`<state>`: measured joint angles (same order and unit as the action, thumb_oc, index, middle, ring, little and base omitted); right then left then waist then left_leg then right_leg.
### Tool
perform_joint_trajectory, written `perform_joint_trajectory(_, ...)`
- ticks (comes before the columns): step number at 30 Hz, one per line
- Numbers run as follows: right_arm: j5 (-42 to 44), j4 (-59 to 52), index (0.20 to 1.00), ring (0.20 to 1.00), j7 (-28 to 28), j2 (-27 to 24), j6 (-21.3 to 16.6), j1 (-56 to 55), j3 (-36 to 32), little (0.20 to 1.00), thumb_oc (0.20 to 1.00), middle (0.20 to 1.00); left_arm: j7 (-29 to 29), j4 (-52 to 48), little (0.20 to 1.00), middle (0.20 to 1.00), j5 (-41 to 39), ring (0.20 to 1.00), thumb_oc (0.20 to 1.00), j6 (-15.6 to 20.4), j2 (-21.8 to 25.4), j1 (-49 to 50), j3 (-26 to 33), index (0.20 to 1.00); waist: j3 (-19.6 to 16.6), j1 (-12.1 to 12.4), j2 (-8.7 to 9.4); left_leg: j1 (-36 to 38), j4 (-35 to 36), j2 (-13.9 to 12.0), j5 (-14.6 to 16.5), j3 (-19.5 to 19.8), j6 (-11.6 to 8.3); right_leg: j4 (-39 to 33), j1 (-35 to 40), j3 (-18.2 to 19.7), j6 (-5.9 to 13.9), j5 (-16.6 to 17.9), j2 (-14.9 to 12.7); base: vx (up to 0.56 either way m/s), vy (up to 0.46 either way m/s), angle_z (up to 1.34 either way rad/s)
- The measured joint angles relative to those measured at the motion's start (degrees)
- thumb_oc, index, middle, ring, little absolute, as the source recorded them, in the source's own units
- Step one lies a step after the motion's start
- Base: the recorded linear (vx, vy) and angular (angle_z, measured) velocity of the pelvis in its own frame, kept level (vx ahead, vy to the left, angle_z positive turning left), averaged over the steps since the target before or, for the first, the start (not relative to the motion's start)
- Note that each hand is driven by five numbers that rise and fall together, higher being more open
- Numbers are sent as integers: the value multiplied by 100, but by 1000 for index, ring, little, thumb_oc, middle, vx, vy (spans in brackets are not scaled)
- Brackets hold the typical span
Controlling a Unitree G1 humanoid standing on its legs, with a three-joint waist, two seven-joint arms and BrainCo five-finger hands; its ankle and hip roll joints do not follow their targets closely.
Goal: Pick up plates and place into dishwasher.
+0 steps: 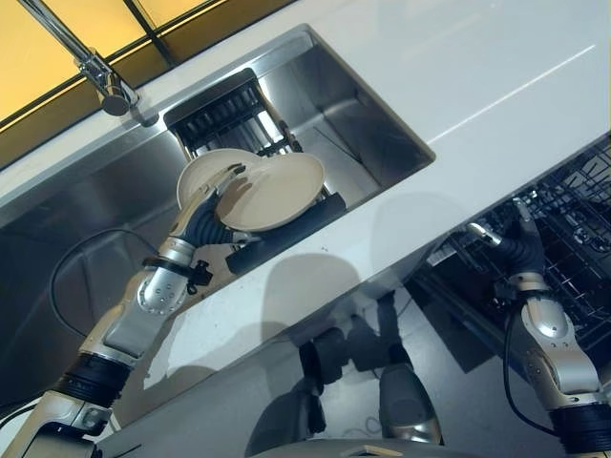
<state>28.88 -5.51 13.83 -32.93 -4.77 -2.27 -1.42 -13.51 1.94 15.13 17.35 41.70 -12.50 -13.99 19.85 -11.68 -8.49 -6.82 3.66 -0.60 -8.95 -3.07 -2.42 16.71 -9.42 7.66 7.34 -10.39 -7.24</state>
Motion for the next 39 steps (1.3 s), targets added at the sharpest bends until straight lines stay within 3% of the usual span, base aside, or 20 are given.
perform_joint_trajectory(5, 1, 2, 1000, 1000, 174, 62, -127, 40, 116, 1000, 1000, 1000, -191, 0, 1000, 1000, 215, 1000, 1000, 400, -17, -205, -276, 1000, 58, 0, 68, -98, -44, -28, 4, -5, -9, -2, -83, -3, -10, 41, 23, -29, -52, -2)
perform_joint_trajectory(11, 1, 25, 1000, 1000, 324, 90, -230, 38, 227, 1000, 1000, 1000, -178, -20, 1000, 1000, 214, 1000, 1000, 474, 12, -409, -472, 1000, 119, -9, 138, -98, -50, -34, 0, -28, -1, -72, -70, -1, -6, 82, 22, -3, -6, -1)
perform_joint_trajectory(12, 1, 34, 1000, 1000, 331, 98, -237, 41, 233, 1000, 1000, 1000, -176, -27, 664, 664, 215, 664, 664, 475, 12, -409, -474, 664, 119, -6, 138, -98, -47, -37, 1, -35, -2, -99, -61, -1, -3, 97, 22, 7, 5, -4)
perform_joint_trajectory(14, 1, 43, 1000, 1000, 341, 106, -239, 47, 236, 1000, 1000, 1000, -171, -27, 200, 200, 220, 200, 200, 476, 14, -415, -484, 200, 119, -9, 136, -96, -45, -40, 4, -38, -6, -149, -37, -1, 1, 124, 21, 0, 0, 0)
perform_joint_trajectory(39, 1, 123, 1000, 1000, 264, 103, -236, 98, 261, 1000, 1000, 1000, -801, -75, 200, 200, 1047, 200, 200, 469, 47, -263, -489, 200, 113, -8, 28, 21, -25, -64, -7, -62, 7, -367, 177, -37, 9, 228, 15, 1, 1, 0)
